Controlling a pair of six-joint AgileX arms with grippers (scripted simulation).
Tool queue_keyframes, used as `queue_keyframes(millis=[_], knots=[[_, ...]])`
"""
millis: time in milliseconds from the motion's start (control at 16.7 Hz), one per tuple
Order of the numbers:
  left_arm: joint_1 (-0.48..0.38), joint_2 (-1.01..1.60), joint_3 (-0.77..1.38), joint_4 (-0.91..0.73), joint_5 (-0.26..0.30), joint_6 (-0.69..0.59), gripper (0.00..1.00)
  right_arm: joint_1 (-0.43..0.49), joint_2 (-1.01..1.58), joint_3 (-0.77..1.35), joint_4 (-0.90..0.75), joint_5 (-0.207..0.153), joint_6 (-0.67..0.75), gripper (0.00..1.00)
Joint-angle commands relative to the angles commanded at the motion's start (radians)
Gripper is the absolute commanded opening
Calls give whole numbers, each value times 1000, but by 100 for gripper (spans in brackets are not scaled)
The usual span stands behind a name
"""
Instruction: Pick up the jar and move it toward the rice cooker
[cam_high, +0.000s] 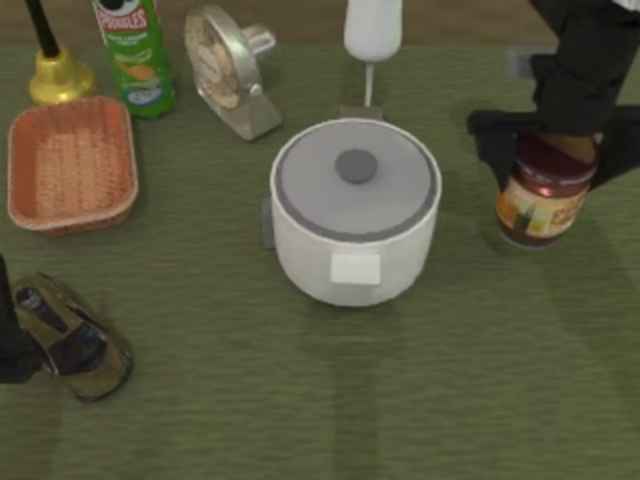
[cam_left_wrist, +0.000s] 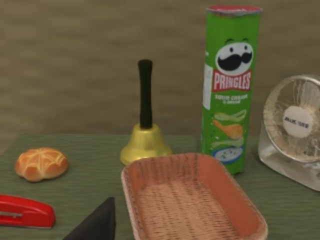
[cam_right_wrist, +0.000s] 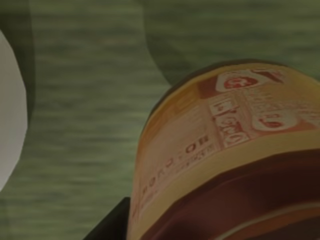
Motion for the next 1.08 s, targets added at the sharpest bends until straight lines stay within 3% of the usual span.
queue_keyframes(millis=[300,720,1020,1080], knots=[[0,0,0,0,0,0,100,-2,-3,-6,2,-2,2,0],[0,0,0,0,0,0,100,3,23,-142,168,0,5,0],[0,0,0,0,0,0,100,4,27,-156,183,0,4,0],[0,0,0,0,0,0,100,4,27,-156,183,0,4,8]])
